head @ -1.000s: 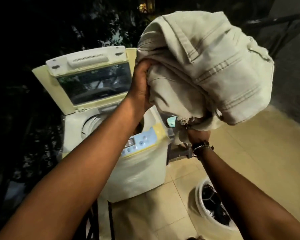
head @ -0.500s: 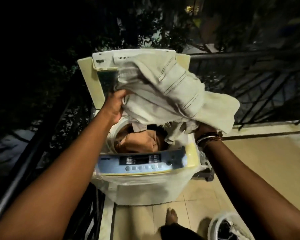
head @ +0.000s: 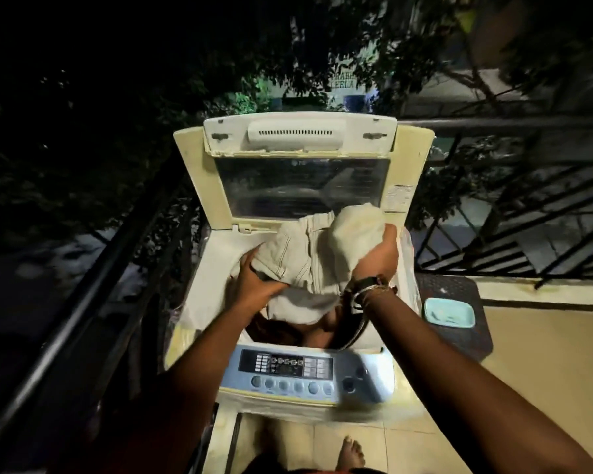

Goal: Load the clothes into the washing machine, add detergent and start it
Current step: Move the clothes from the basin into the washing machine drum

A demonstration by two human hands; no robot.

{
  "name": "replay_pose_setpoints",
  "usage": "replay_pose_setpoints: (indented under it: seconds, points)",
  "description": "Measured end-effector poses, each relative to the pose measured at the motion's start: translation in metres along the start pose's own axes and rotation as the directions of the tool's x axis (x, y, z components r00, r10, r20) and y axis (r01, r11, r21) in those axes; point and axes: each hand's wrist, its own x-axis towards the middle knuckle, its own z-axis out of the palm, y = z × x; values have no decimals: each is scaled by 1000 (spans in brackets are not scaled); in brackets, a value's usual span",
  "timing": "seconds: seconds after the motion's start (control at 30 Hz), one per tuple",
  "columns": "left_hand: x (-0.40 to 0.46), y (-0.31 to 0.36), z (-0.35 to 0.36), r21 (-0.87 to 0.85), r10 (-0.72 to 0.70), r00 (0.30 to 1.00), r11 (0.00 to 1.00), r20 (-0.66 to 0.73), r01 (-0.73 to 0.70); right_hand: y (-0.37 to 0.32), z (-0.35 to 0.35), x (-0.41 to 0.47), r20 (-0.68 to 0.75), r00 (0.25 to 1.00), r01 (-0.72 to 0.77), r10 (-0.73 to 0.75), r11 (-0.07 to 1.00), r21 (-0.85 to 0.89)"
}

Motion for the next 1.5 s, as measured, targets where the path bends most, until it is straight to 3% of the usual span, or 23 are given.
replay_pose_setpoints:
  seconds: [0.07,0.1,0.17,0.27,0.33,0.4,0.53,0.7,0.83,0.93,1.07,1.17,1.27,1.37,1.5]
  points:
    - [-3,18,2,-29,36,997,999,-67,-38,8,12,5,-20,998,50,-54,983,-174]
    - [-6,28,4,-11,32,997,999,-74,-33,10,16,7,-22,999,39,-44,984,-174]
    - [0,32,6,46,-66,997,997,-50,68,21,31,21,-10,999,40,-46,941,-337]
    - [2,23,-3,262,-208,978,945,19,196,42,48,33,143,987,39,69,766,-641]
    - [7,8,-9,401,-232,969,898,81,182,58,57,34,261,938,74,227,605,-793]
    - [17,-8,-12,469,-210,968,875,140,122,74,65,33,366,881,159,300,541,-826]
    - [25,-15,-14,552,-181,935,834,305,-19,96,79,26,516,782,285,351,535,-796]
    - [28,-21,-16,536,-175,904,842,390,-68,126,81,23,533,740,217,410,604,-767]
    - [27,-31,-20,535,-186,889,841,419,-76,143,62,16,502,775,164,384,645,-746]
    - [25,-29,-16,528,-147,904,844,401,-97,138,40,7,479,843,166,244,730,-663]
    - [20,-12,19,452,-10,901,868,433,-207,127,-23,-16,217,976,106,-10,895,-434]
    - [6,9,65,338,133,887,891,443,-302,125,-88,-34,20,992,122,-124,917,-378]
    - [-24,43,117,269,250,845,872,472,-408,130,-156,-54,-113,984,84,-141,910,-405]
    - [-75,79,178,117,413,740,829,530,-546,148,-230,-79,-156,984,4,-89,878,-479]
    - [-163,108,270,-63,582,475,673,660,-737,195,-335,-113,-187,979,-175,78,788,-591]
